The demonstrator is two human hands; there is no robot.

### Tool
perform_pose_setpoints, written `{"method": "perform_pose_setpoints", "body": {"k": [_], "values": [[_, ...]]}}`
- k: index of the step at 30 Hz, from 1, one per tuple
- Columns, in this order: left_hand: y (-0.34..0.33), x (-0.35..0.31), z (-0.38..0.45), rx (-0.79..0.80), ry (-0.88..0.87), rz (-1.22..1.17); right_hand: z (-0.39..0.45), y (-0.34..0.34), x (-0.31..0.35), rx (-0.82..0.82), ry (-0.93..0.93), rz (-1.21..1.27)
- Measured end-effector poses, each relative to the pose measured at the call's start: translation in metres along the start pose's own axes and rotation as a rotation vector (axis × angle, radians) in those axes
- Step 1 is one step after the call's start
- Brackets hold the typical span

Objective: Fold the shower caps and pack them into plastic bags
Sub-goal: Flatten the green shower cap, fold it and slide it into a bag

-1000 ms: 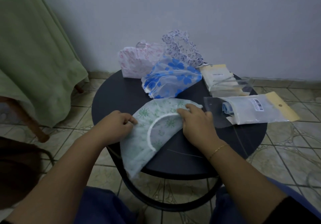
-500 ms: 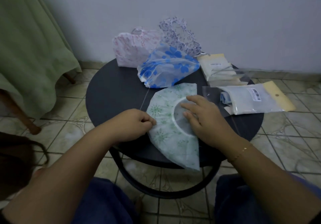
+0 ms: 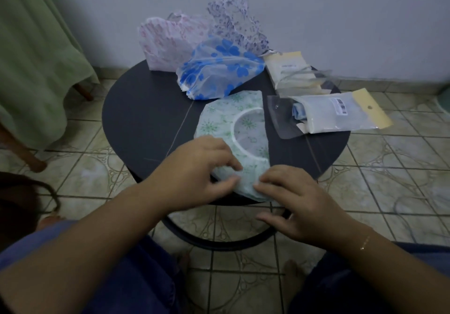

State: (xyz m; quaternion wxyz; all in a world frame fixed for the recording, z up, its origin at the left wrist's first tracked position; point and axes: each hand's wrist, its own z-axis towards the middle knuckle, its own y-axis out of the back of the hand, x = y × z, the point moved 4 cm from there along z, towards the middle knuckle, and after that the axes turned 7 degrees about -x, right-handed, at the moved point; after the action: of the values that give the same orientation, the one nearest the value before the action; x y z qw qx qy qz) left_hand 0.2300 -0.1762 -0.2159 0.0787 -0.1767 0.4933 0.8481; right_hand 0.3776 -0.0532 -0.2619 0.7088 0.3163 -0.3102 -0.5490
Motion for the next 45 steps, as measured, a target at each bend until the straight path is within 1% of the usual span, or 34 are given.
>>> {"method": "perform_pose_setpoints", "body": {"k": [2,5,11,15,18,22,25,29,32,37,40,42,43,45], "values": [[-0.014,-0.011,-0.009,0.086,-0.100,0.019,-0.005,-0.003,0.000,-0.001,0.014,-0.009],[-0.029,-0.012,-0.018,0.162,-0.141,0.048,-0.010,-0.006,-0.001,-0.035,0.022,-0.013],[-0.032,-0.006,-0.016,0.117,-0.104,0.076,-0.012,-0.005,-0.003,-0.142,-0.047,0.047],[-0.031,-0.006,-0.010,0.093,-0.058,0.077,-0.006,-0.003,-0.007,-0.146,-0.229,0.134],[-0.031,-0.005,-0.006,0.079,0.015,0.038,0.000,0.000,-0.008,-0.189,-0.389,0.228],[-0.031,0.000,-0.002,0.113,0.201,-0.034,0.003,0.000,-0.011,-0.235,-0.612,0.327],[-0.032,0.003,0.001,0.121,0.310,-0.052,0.007,-0.001,-0.014,-0.219,-0.634,0.332],[-0.035,0.006,0.003,0.119,0.360,-0.044,0.011,-0.002,-0.019,-0.219,-0.689,0.350],[-0.037,0.007,0.005,0.114,0.315,0.015,0.011,-0.006,-0.017,-0.166,-0.679,0.280],[-0.037,0.005,0.005,0.116,0.263,0.040,0.010,-0.010,-0.018,-0.083,-0.559,0.026],[-0.034,0.007,0.003,0.166,0.251,0.015,0.009,-0.008,-0.020,-0.064,-0.526,-0.043],[-0.029,0.009,0.002,0.192,0.241,0.023,0.010,-0.006,-0.019,-0.079,-0.487,-0.079],[-0.027,0.009,0.001,0.195,0.216,0.042,0.011,-0.005,-0.017,-0.088,-0.449,-0.124],[-0.024,0.006,0.002,0.164,0.090,0.130,0.011,-0.003,-0.012,-0.109,-0.312,-0.235]]}}
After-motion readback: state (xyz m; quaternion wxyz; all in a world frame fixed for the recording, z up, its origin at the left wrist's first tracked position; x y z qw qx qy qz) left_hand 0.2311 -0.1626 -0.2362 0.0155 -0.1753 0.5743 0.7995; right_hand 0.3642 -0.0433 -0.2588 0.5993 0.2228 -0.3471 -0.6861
